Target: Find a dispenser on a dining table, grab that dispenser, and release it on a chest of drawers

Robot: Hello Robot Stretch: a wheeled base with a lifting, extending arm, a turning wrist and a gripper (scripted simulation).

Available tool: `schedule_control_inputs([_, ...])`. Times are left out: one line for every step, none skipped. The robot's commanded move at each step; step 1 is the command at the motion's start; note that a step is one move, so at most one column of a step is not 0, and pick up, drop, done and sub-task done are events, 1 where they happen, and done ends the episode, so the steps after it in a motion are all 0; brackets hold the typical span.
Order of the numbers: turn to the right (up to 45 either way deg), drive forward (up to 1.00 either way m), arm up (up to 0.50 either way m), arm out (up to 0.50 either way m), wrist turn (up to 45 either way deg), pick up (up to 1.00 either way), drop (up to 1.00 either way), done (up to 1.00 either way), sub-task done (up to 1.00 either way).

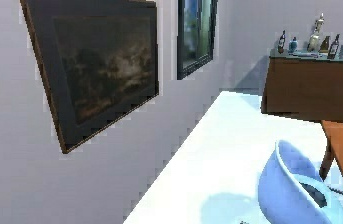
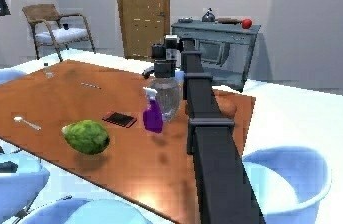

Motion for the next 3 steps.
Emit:
schedule_control_inputs([0.0, 0.0, -0.3, 0.0, 0.0, 0.0, 0.0, 0.0, 0.0])
schedule_control_inputs([0.0, 0.0, 0.0, 0.0, 0.0, 1.0, 0.0, 0.0, 0.0])
schedule_control_inputs([0.0, 0.0, 0.1, 0.0, 0.0, 0.0, 0.0, 0.0, 0.0])
